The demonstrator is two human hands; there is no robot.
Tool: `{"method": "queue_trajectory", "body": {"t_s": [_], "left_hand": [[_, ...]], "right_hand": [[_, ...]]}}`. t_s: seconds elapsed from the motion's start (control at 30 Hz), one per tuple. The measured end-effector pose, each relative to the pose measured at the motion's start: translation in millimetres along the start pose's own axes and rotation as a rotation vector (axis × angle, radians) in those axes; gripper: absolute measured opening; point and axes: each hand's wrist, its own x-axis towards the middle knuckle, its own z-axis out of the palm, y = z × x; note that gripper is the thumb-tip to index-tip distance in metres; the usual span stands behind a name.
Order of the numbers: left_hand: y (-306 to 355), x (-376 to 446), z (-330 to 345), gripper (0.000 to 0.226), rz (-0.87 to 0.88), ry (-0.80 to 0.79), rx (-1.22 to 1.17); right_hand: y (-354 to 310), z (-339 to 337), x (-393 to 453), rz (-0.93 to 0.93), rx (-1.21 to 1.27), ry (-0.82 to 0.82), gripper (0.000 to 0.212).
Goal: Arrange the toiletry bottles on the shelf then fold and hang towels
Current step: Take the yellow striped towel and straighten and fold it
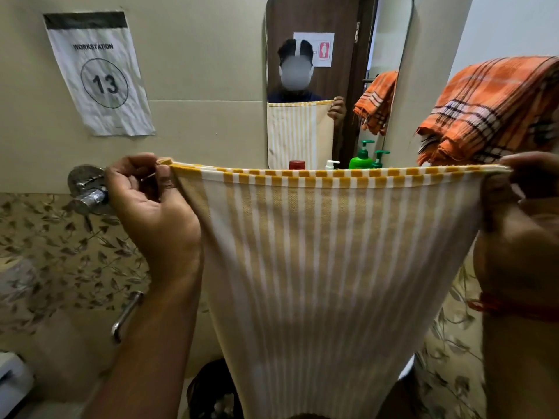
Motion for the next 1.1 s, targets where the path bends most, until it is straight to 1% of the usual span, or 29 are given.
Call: {"method": "queue_trajectory", "body": {"t_s": [0.07,0.1,0.17,0.23,0.27,0.33,0.4,0.47,0.53,0.6,0.67,0.77,0.8,0.83,0.87,0.93,0.97,1.03,1.1], "left_hand": [[-5.9,4.9,4.8,0.023,-0.037,-0.09,0.063],[-11.7,7.0,8.4,0.02,-0.077,-0.162,0.112],[-24.5,7.5,14.9,0.017,-0.158,-0.29,0.215],[-34.7,3.5,16.9,0.023,-0.212,-0.351,0.3],[-37.1,0.8,15.9,0.028,-0.218,-0.366,0.325],[-37.8,-2.0,13.7,0.037,-0.203,-0.381,0.315],[-35.8,-1.4,13.5,0.042,-0.207,-0.39,0.262],[-30.4,-0.5,17.2,0.041,-0.208,-0.397,0.212],[-22.6,-1.8,22.8,0.038,-0.203,-0.425,0.153],[-13.1,-4.9,29.0,0.032,-0.195,-0.463,0.089],[-3.7,-9.7,34.2,0.03,-0.201,-0.494,0.039],[7.7,-21.4,38.9,0.026,-0.24,-0.547,-0.011],[10.9,-26.2,39.9,0.024,-0.255,-0.565,-0.035],[13.6,-30.8,40.9,0.021,-0.27,-0.582,-0.06],[15.8,-34.7,41.6,0.019,-0.287,-0.598,-0.084],[19.7,-41.2,44.6,0.018,-0.331,-0.631,-0.141],[21.1,-44.1,46.1,0.018,-0.355,-0.656,-0.172],[22.4,-50.0,49.2,0.02,-0.424,-0.735,-0.251],[22.3,-56.4,50.1,0.018,-0.519,-0.818,-0.351]], "right_hand": [[-6.1,10.2,-0.1,0.007,0.078,0.032,0.023],[-9.4,19.4,0.1,0.022,0.094,0.011,0.023],[-7.9,34.1,1.8,0.096,0.001,-0.079,0.027],[1.1,38.5,0.9,0.215,-0.083,-0.155,0.029],[3.1,36.6,-0.4,0.281,-0.073,-0.187,0.031],[0.7,28.8,-3.4,0.436,0.032,-0.255,0.038],[-8.6,20.3,-6.8,0.599,0.23,-0.395,0.042],[-20.2,13.3,-8.3,0.657,0.423,-0.558,0.039],[-31.6,11.7,-10.5,0.59,0.536,-0.706,0.037],[-44.0,14.7,-12.1,0.458,0.511,-0.781,0.034],[-58.5,20.6,-11.3,0.272,0.313,-0.81,0.03],[-79.2,31.9,-9.2,-0.048,-0.105,-0.853,0.024],[-83.0,36.0,-9.5,-0.127,-0.175,-0.874,0.022],[-85.7,41.0,-11.2,-0.16,-0.184,-0.89,0.02],[-87.8,46.7,-13.1,-0.141,-0.135,-0.906,0.02],[-90.3,61.1,-18.4,0.005,0.014,-0.915,0.022],[-90.2,69.7,-21.4,0.035,0.017,-0.889,0.025],[-88.0,88.7,-27.5,-0.015,-0.099,-0.802,0.024],[-85.0,103.7,-32.4,-0.031,-0.191,-0.705,0.015]]}}
